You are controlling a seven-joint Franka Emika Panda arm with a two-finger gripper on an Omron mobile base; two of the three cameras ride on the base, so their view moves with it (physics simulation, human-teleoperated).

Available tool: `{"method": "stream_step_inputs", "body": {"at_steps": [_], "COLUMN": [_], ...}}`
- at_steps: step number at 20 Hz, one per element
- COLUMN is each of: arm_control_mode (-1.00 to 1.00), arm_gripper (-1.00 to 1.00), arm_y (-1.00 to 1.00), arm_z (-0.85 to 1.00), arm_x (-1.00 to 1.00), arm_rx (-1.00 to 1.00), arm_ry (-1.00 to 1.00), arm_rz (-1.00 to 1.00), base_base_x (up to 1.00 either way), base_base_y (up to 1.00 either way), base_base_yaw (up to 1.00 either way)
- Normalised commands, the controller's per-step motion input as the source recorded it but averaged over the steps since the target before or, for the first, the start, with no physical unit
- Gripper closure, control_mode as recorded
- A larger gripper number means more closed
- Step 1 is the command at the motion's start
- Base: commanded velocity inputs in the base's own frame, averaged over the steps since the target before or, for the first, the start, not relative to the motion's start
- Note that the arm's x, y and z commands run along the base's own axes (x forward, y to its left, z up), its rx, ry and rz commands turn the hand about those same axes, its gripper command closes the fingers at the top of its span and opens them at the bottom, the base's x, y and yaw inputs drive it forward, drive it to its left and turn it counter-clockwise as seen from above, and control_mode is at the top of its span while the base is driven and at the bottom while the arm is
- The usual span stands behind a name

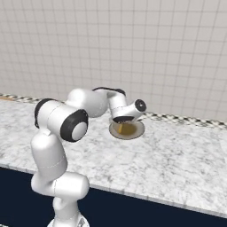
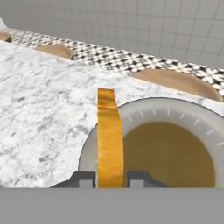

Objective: Start the toaster. Once the lever pops up, take the bread to the plate on the dining counter.

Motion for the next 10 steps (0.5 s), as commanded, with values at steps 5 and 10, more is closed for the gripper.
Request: {"method": "stream_step_inputs", "body": {"at_steps": [5, 10], "arm_control_mode": [-1.0, -1.0], "arm_gripper": [1.0, -1.0], "arm_y": [-0.12, -0.09], "arm_z": [-0.01, 0.0], "arm_x": [0.0, 0.0], "arm_rx": [0.01, 0.03], "arm_ry": [-0.01, -0.01], "arm_rz": [0.0, 0.0], "base_base_x": [0.0, 0.0], "base_base_y": [0.0, 0.0], "base_base_yaw": [0.0, 0.0]}}
